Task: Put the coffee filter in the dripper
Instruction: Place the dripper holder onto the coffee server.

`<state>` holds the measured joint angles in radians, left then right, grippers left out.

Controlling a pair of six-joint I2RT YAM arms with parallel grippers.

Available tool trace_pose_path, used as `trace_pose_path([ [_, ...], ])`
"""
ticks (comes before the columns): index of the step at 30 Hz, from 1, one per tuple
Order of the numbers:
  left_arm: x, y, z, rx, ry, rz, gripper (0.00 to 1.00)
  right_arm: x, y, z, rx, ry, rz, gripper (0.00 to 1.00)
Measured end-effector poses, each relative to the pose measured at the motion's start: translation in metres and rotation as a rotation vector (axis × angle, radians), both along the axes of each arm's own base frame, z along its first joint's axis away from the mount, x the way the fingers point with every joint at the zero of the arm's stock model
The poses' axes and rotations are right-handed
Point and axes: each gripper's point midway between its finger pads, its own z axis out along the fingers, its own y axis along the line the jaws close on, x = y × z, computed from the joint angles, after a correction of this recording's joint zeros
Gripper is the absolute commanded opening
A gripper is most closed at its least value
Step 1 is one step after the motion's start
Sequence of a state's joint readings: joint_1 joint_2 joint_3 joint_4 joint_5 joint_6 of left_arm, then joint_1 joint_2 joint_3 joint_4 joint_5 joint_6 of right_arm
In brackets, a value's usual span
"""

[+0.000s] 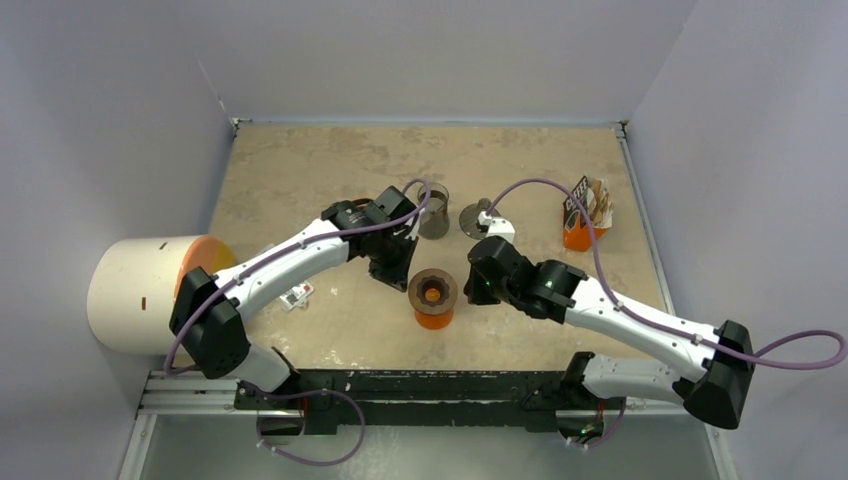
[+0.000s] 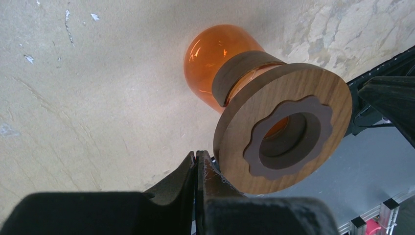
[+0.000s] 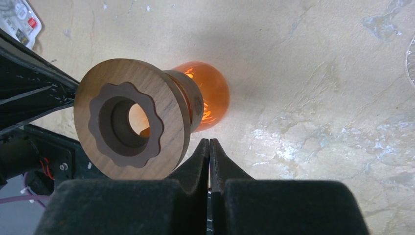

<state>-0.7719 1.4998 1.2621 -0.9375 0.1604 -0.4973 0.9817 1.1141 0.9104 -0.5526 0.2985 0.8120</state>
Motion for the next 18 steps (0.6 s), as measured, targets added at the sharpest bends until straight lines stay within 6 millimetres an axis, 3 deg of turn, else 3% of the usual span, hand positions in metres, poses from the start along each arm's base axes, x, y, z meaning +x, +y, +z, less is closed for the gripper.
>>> trace_pose_path([
  [18,0.005,-0.009,0.000,-0.017,0.008,-0.007,0.00,-0.004,-0.012,0.014,0.026,-0.031,-0.022,0.00],
])
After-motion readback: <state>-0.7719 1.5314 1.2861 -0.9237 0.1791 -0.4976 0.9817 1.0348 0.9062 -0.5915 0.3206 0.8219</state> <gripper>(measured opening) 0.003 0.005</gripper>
